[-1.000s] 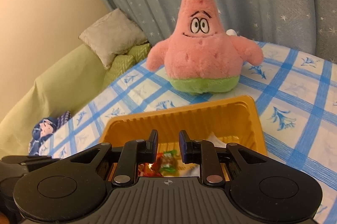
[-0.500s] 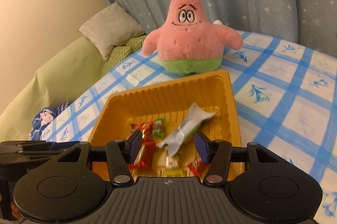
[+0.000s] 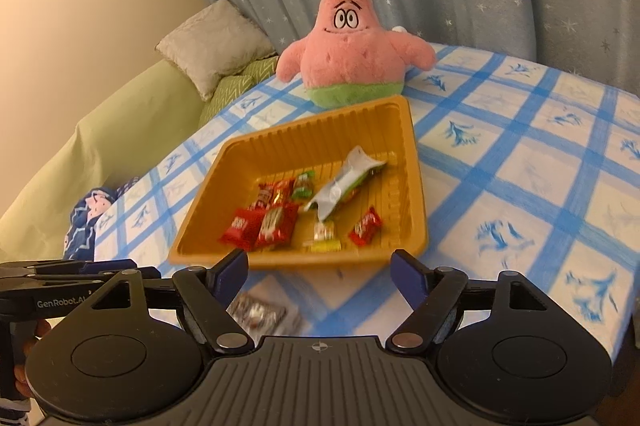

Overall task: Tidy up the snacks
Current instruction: 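Withdraw both open tools from the tray toward the remaining packets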

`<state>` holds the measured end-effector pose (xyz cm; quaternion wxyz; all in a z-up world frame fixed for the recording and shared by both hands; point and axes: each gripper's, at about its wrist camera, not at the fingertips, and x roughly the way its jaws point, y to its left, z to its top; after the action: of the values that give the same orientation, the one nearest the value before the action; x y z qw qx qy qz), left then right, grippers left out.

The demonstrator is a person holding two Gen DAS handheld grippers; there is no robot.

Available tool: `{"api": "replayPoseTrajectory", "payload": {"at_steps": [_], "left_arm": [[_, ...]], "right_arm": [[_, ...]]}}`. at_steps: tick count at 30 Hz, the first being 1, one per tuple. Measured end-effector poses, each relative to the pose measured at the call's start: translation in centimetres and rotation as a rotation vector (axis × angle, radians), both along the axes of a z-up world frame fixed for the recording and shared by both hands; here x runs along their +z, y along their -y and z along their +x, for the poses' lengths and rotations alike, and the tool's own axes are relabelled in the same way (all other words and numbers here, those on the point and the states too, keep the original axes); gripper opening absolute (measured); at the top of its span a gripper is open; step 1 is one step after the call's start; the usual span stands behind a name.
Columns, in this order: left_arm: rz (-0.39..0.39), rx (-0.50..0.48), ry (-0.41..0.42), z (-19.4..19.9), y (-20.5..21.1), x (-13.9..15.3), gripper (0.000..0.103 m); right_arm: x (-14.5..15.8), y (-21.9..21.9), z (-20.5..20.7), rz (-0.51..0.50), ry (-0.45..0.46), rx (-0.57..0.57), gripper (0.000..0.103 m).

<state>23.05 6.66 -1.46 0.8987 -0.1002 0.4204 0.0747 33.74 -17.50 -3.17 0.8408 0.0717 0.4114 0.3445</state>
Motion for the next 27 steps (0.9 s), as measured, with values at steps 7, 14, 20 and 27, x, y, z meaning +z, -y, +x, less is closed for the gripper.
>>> {"api": "replayPoseTrajectory", "payload": {"at_steps": [7, 14, 20, 27], "left_arm": [[0.007, -0.009, -0.017, -3.8, 1.8, 0.2, 0.048], [0.003, -0.017, -0.052, -6.8, 3.4, -0.6, 0.048], [-0.011, -0.021, -0.083, -9.0, 4.5, -1.5, 0.049], [-0.03, -0.029, -0.134, -10.6, 5.5, -3.1, 0.049]], "right_arm": [[-0.3, 1.4, -3.7, -0.037, -0.013, 0.031, 0.08], [-1.1, 2.4, -7.1, -0.074, -0.032, 0.065, 0.081], [-2.2, 3.0, -9.4, -0.108, -0.071, 0.094, 0.081], [-3.2, 3.1, -11.5, -0.157, -0.093, 0.128, 0.081]]}}
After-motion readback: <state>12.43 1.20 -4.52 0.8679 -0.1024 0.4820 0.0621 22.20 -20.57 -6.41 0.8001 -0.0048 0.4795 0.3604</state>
